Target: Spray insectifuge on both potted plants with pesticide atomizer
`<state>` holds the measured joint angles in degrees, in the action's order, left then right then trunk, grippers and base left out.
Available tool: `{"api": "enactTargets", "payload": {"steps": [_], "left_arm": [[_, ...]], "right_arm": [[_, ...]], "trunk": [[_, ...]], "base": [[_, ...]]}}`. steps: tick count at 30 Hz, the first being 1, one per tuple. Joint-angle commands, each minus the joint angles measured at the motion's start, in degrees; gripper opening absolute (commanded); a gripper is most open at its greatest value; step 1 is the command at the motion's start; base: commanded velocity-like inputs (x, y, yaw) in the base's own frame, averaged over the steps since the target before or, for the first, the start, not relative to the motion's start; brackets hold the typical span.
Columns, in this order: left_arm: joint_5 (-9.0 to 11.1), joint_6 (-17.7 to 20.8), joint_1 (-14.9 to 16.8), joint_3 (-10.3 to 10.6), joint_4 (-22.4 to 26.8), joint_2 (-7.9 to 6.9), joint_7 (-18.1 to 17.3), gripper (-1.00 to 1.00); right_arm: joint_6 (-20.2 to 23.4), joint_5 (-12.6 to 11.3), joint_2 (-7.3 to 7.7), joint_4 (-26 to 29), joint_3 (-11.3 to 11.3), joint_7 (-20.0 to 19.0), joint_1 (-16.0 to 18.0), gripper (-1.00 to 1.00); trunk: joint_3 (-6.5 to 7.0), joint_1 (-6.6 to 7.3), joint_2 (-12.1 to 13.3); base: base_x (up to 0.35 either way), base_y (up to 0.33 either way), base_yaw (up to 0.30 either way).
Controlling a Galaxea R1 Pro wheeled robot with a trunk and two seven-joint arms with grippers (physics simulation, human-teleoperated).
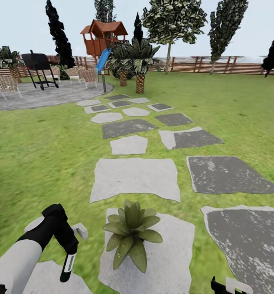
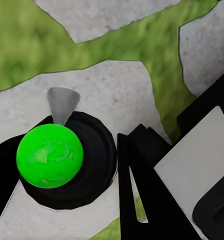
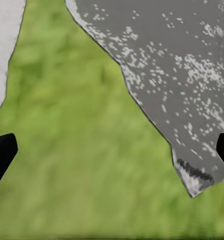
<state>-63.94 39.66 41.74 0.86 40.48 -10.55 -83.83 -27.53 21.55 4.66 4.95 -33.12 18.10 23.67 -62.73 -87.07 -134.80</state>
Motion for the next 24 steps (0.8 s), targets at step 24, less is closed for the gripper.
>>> {"api": "enactTargets", "payload": {"steps": [24], "left_arm": [[-0.88,1.34,1.1,0.6,-0.41,7.2,-1.77,-1.0]], "right_arm": [[-0.16,0.6,0.04,-0.11,-0.34,0.27,0.06,1.0]], "trunk": [[-0.36,0.01,-0.02]], "base": [[0.021,0.124,-0.102]]}}
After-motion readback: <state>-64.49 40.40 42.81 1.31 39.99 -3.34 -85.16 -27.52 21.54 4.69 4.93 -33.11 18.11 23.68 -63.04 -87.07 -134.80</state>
